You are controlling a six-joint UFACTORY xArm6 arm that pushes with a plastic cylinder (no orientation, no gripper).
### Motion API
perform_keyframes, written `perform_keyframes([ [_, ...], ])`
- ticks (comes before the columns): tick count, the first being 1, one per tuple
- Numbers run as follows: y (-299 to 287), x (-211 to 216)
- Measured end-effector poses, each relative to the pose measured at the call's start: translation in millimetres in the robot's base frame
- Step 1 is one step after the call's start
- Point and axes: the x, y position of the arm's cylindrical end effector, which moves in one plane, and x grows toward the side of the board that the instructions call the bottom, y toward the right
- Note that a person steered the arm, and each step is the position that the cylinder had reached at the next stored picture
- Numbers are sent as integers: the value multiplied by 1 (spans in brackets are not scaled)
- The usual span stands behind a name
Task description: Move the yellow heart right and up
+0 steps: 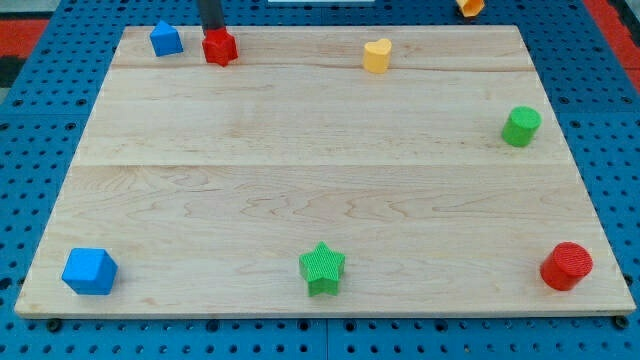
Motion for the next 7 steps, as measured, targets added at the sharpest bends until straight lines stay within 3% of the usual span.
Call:
perform_keyframes([
  [2,120,110],
  [3,179,115],
  [5,215,31],
  [6,243,23],
  [7,235,55],
])
